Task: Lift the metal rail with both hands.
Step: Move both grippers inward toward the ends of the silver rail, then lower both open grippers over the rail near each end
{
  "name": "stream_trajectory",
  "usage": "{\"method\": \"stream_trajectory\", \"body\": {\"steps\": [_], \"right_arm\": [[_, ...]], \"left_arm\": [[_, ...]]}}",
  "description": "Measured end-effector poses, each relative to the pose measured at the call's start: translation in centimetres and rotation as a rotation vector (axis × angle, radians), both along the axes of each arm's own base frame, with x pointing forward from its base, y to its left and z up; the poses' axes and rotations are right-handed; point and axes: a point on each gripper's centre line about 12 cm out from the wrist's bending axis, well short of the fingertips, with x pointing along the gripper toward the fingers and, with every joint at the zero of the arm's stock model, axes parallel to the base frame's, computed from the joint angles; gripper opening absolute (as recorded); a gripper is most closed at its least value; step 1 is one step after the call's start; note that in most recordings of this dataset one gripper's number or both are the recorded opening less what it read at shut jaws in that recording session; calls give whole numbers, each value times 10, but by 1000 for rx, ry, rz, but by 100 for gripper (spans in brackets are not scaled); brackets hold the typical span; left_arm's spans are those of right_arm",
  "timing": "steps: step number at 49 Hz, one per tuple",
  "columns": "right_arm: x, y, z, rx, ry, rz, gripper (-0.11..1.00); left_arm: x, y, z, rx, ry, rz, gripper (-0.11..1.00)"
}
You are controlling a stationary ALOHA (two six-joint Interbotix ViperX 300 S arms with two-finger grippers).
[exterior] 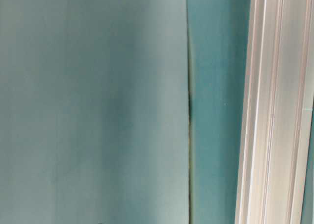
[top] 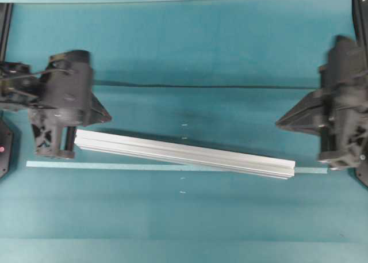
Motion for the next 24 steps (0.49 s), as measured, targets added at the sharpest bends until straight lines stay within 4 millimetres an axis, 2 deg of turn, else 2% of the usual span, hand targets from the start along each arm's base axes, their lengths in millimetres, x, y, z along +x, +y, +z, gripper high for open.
{"method": "stream_trajectory", "body": {"steps": [7,15,20,24], "right_arm": [[15,0,-10,8,101,1,-3],[31,0,-20,24,183,-12,3],[39,0,-25,39,212,-29,16],[44,-1,-30,52,232,-47,34]], "left_arm": [[10,4,-8,22,47,-20,-6],[18,5,-16,27,78,-28,-6],[20,5,-22,26,98,-30,-5],[22,6,-25,24,105,-27,1]]}}
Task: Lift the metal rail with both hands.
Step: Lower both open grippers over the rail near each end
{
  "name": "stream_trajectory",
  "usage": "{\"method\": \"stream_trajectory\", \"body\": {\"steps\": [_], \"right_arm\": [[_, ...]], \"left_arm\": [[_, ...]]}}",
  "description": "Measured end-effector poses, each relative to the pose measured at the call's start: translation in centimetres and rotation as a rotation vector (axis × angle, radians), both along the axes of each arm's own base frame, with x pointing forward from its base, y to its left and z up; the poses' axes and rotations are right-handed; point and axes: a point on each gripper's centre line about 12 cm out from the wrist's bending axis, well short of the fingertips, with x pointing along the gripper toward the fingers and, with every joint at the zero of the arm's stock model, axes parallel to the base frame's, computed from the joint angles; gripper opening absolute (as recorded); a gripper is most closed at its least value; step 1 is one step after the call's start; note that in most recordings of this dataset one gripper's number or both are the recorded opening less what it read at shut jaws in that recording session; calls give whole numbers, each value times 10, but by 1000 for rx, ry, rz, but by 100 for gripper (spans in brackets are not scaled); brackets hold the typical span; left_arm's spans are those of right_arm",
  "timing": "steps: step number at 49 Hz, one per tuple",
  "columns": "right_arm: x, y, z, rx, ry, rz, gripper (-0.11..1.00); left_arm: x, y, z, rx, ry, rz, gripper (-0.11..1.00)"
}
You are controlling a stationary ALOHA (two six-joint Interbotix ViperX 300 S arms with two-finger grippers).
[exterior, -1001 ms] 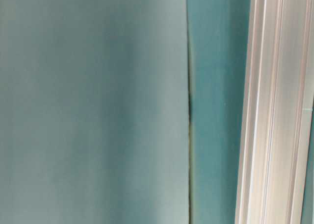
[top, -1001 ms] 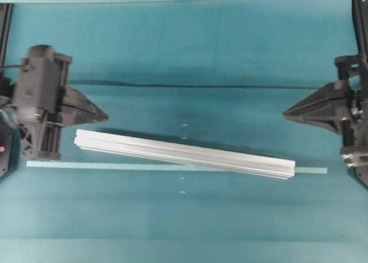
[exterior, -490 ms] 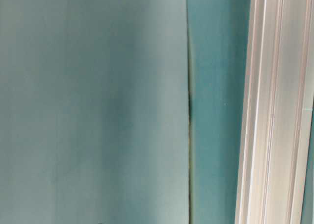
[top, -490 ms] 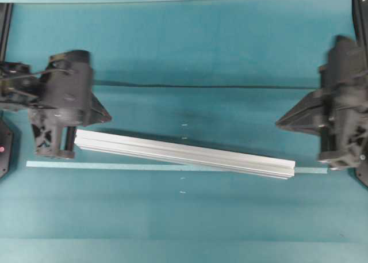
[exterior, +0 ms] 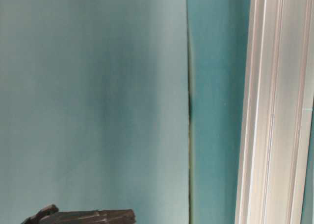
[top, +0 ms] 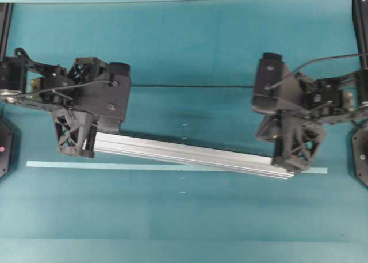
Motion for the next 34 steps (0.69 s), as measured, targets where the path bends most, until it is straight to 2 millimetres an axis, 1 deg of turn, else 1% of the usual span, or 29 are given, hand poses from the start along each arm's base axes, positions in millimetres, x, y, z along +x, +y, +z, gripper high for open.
{"method": "stream_trajectory", "body": {"steps": [3,5,8,11,12,15,17,19,21,26,31,34], "right_arm": [[3,0,-3,10,13,-15,51],[3,0,-5,14,23,-22,62],[4,2,-7,15,31,-17,79],[4,5,-10,16,46,-8,91],[4,6,-11,15,54,-4,95],[4,8,-14,15,70,5,99],[4,9,-17,15,81,8,99],[5,9,-18,15,87,10,98],[5,9,-20,16,95,10,98],[5,10,-25,16,120,12,99],[4,11,-31,17,155,15,99],[5,11,-35,17,176,17,99]], "left_arm": [[1,0,-1,0,-2,0,10],[2,0,-3,2,0,-4,18],[3,1,-4,4,-7,-6,34],[3,2,-10,5,-4,-4,53],[2,2,-13,7,2,-5,61],[1,3,-20,6,11,-4,79],[1,3,-24,6,18,-6,88],[1,3,-28,9,26,-9,95],[1,3,-32,7,33,-8,99],[2,4,-41,12,38,-15,94],[4,5,-44,18,19,-21,95],[4,6,-50,19,24,-20,96]]}}
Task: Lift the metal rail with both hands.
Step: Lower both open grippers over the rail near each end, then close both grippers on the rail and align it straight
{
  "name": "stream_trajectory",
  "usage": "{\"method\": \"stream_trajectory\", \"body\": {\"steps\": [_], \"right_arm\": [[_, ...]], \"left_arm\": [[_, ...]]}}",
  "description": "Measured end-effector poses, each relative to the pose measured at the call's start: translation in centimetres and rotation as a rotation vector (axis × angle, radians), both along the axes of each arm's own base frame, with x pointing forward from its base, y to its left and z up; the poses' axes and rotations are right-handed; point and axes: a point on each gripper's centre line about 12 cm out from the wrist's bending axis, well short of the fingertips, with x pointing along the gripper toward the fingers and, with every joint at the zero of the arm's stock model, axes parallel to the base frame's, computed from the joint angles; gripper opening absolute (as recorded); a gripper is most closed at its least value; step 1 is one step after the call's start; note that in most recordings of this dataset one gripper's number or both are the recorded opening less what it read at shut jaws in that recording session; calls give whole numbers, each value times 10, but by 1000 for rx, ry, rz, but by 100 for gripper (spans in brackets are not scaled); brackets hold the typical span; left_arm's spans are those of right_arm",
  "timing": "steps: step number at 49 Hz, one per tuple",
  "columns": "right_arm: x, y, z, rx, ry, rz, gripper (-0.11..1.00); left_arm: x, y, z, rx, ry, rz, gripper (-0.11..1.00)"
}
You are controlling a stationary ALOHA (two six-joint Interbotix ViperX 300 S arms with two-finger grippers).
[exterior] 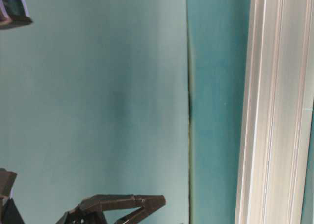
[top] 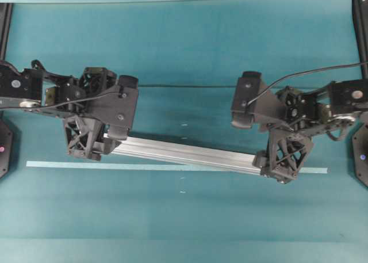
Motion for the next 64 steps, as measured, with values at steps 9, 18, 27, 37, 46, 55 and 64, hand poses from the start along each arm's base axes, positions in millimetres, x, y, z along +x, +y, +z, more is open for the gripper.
{"method": "stream_trajectory", "body": {"steps": [9,18,27,37,46,55,64], "right_arm": [[1,6,-18,-1,78,25,99],[5,12,-31,-2,93,39,99],[3,13,-43,-3,99,36,99],[3,13,-49,-4,88,33,99],[4,13,-55,-5,90,32,99],[4,13,-58,-7,91,36,99],[-1,12,-65,-9,98,36,99]], "left_arm": [[0,0,-21,-7,53,3,96],[2,1,-35,-10,67,7,96],[3,0,-42,-11,68,6,96],[0,-10,-52,-25,98,-1,96],[-3,-13,-59,-32,117,1,96],[-4,-10,-60,-33,120,12,96],[-4,-7,-61,-34,123,23,96]]}}
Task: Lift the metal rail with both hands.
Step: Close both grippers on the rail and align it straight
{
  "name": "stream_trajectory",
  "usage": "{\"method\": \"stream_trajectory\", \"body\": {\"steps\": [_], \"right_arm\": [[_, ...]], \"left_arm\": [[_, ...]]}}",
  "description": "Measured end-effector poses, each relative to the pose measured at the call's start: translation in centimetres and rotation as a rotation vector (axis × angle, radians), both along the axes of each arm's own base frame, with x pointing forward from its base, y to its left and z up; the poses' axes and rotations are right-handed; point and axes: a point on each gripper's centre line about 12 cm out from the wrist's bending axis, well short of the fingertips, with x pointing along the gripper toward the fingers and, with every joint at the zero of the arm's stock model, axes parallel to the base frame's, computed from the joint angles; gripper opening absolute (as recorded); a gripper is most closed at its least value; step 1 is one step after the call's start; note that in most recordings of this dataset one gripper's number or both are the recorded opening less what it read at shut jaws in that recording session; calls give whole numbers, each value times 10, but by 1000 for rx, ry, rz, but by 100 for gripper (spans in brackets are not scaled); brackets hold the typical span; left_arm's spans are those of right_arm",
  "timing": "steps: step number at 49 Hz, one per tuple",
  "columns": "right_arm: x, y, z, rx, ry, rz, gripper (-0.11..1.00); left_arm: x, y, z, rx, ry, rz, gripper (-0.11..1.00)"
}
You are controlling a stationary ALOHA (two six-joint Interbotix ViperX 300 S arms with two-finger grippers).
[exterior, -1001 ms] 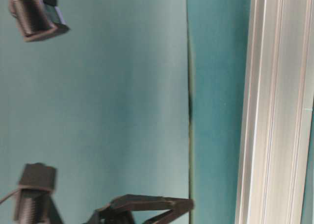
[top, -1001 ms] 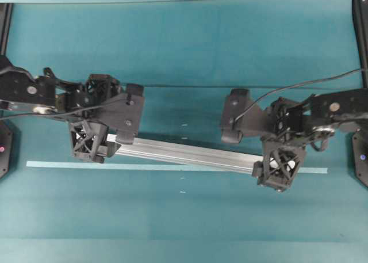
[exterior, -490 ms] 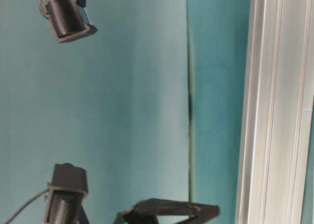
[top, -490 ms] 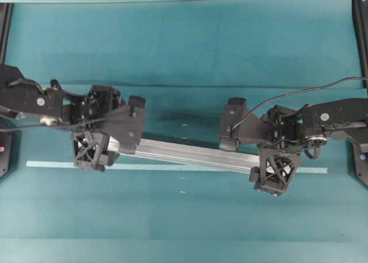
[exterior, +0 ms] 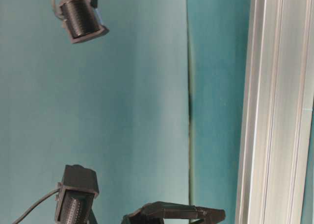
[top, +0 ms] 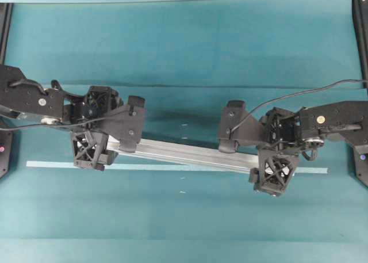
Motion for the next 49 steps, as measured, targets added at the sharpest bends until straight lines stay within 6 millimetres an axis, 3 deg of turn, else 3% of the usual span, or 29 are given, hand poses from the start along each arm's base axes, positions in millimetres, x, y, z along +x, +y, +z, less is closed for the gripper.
{"method": "stream_trajectory", "body": {"steps": [27,49], "right_arm": [[-9,-1,-24,-6,-27,-10,99],[-7,-1,-43,-11,-39,-15,99]], "left_arm": [[7,2,-30,-11,24,23,96],[-3,1,-45,-23,24,45,95]]}}
